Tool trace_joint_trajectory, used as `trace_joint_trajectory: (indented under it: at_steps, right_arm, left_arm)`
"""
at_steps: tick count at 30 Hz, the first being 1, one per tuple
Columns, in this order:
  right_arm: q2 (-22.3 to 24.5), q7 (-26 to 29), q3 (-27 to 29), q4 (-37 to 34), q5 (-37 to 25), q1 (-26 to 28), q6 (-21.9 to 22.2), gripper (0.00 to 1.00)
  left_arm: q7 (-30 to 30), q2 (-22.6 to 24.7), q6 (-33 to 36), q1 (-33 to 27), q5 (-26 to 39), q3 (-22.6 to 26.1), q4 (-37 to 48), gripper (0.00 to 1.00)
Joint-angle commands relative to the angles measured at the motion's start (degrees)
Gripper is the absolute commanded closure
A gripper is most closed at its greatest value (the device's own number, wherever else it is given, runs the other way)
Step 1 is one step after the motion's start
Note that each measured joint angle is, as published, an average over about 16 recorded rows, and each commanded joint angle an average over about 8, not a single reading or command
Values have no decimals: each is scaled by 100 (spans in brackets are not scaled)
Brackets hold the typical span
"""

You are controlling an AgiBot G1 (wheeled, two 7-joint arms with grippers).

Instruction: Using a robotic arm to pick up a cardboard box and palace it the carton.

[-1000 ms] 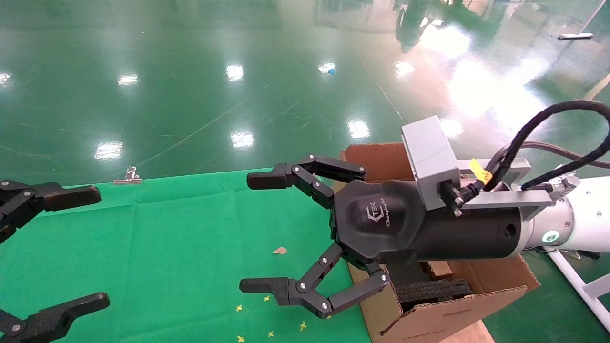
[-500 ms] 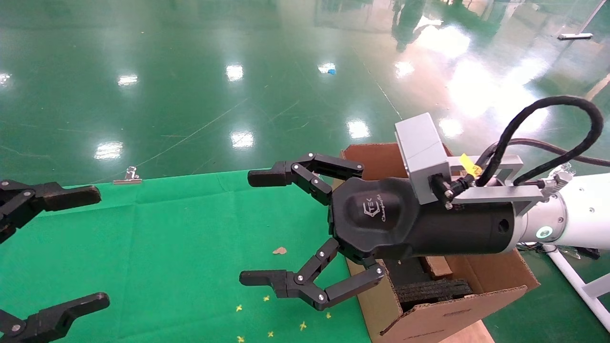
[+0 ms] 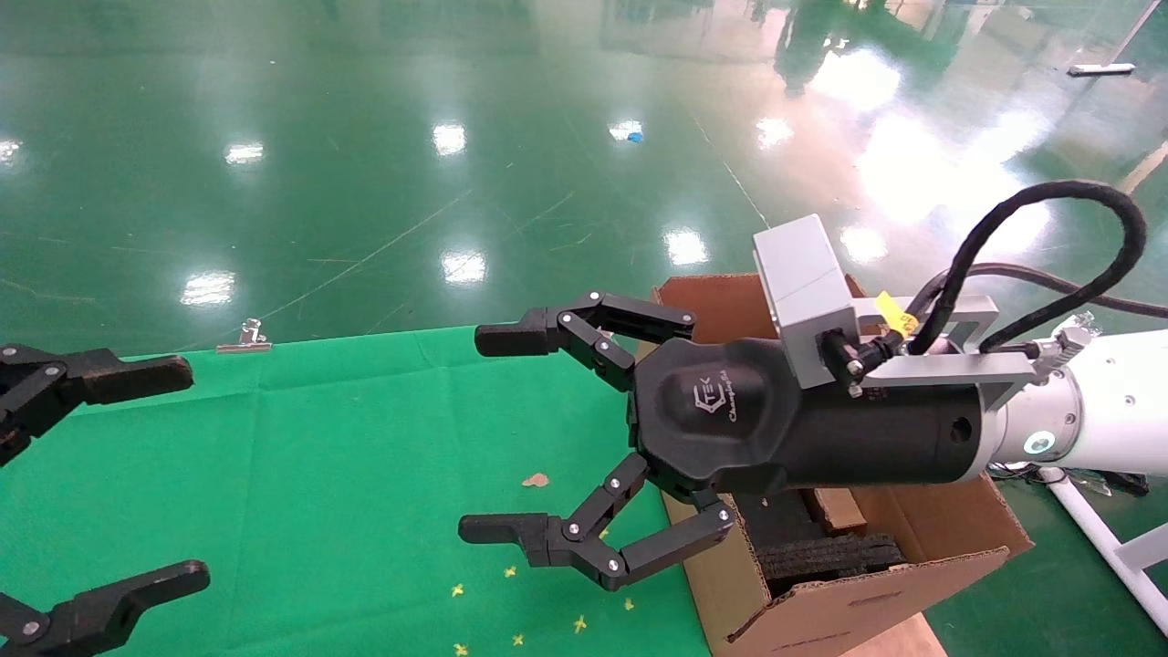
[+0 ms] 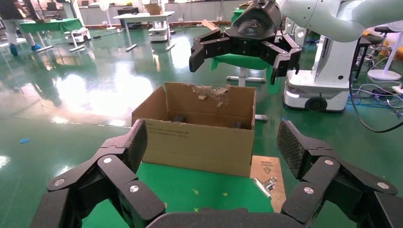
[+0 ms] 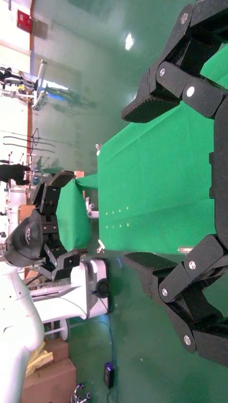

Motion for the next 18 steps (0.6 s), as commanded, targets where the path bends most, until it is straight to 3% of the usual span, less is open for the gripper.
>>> trace_joint_trajectory:
  at_steps: [1, 18]
  right_arm:
    - [-1, 1, -4, -3, -1, 3, 1, 0]
    - [-5, 4, -13, -13, -6, 12, 6, 0]
  left_arm:
    - [0, 0, 0, 0, 0, 0, 0, 0]
    - [0, 0, 0, 0, 1, 0, 0, 0]
